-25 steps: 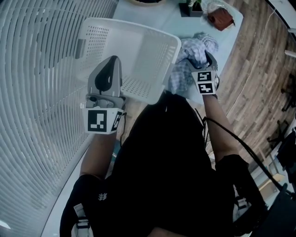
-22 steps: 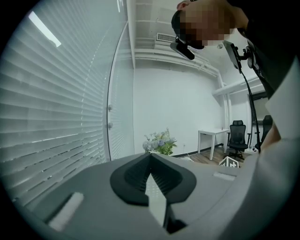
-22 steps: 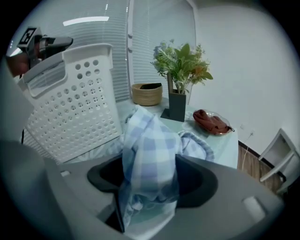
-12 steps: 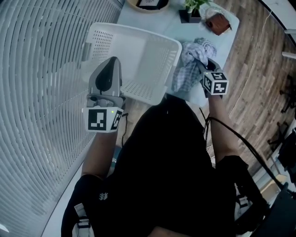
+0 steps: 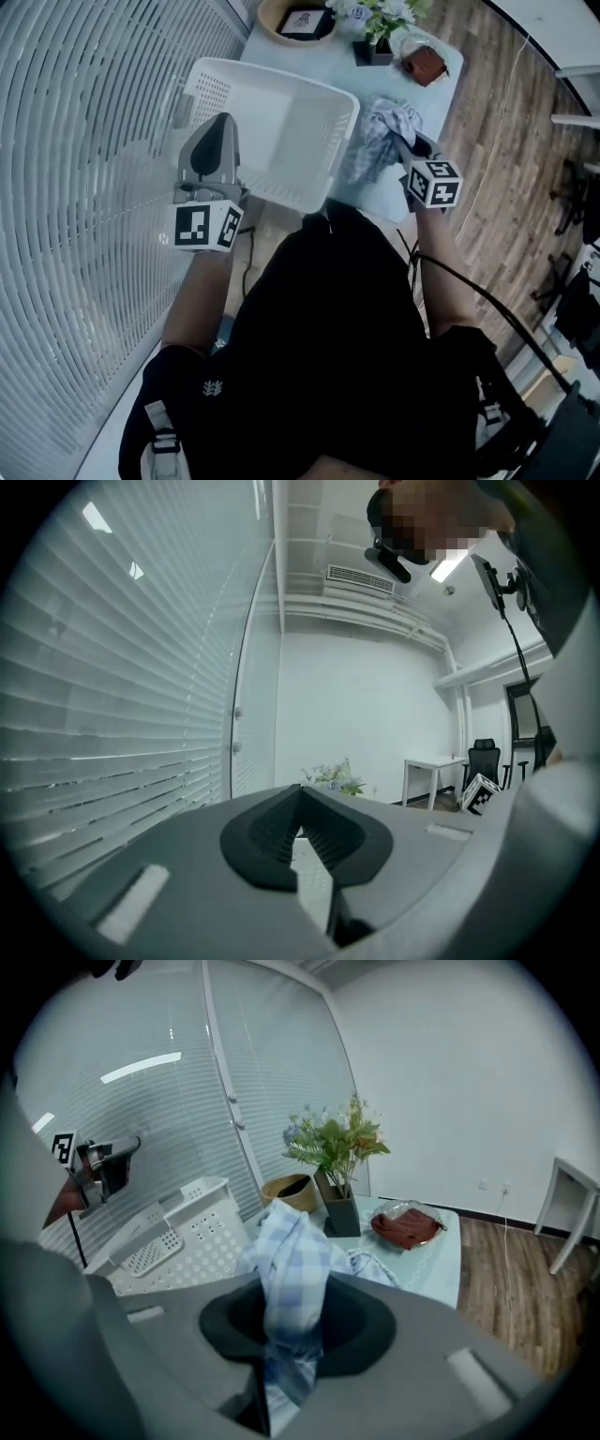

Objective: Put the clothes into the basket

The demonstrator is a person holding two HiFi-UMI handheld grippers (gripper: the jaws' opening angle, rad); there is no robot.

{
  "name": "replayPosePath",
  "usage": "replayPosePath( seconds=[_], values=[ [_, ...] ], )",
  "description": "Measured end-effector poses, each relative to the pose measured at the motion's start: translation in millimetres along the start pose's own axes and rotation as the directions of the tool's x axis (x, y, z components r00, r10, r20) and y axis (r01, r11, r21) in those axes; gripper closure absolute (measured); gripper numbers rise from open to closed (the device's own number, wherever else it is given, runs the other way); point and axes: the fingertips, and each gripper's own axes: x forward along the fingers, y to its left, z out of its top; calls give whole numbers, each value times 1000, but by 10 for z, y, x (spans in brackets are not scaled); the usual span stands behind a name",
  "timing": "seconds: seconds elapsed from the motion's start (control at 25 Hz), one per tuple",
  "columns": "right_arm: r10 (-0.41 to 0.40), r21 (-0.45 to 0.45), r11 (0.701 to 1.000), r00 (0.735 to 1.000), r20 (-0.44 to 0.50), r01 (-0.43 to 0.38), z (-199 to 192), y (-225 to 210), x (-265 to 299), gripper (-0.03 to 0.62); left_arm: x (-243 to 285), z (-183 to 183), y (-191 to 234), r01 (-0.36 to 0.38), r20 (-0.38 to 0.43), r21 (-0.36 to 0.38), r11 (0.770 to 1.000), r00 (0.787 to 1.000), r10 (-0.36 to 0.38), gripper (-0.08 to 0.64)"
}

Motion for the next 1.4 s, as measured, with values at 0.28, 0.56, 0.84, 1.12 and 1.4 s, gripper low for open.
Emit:
replayPosePath(
  seconds=[0.28, 0.56, 0.84, 1.12, 1.4],
  values=[
    [-22, -29, 999, 998, 65, 24, 283, 31, -319, 499, 12, 154, -99, 29, 47, 5, 1000, 998, -29, 554],
    [-37, -55, 998, 992, 119, 44, 578, 8, -663, 499, -24, 377, -238, 47, 84, 7, 999, 995, -47, 554],
    [-39, -63, 997, 984, 175, 50, 827, 24, -882, 499, -61, 492, -331, 72, 90, 25, 997, 993, -74, 554],
    [-26, -80, 996, 973, 231, 46, 1038, 54, -1027, 499, -102, 597, -381, 71, 113, 37, 997, 991, -75, 554],
    [3, -119, 993, 963, 270, 30, 1397, 164, -1141, 499, -145, 819, -353, 63, 145, 56, 996, 987, -71, 554]
  ],
)
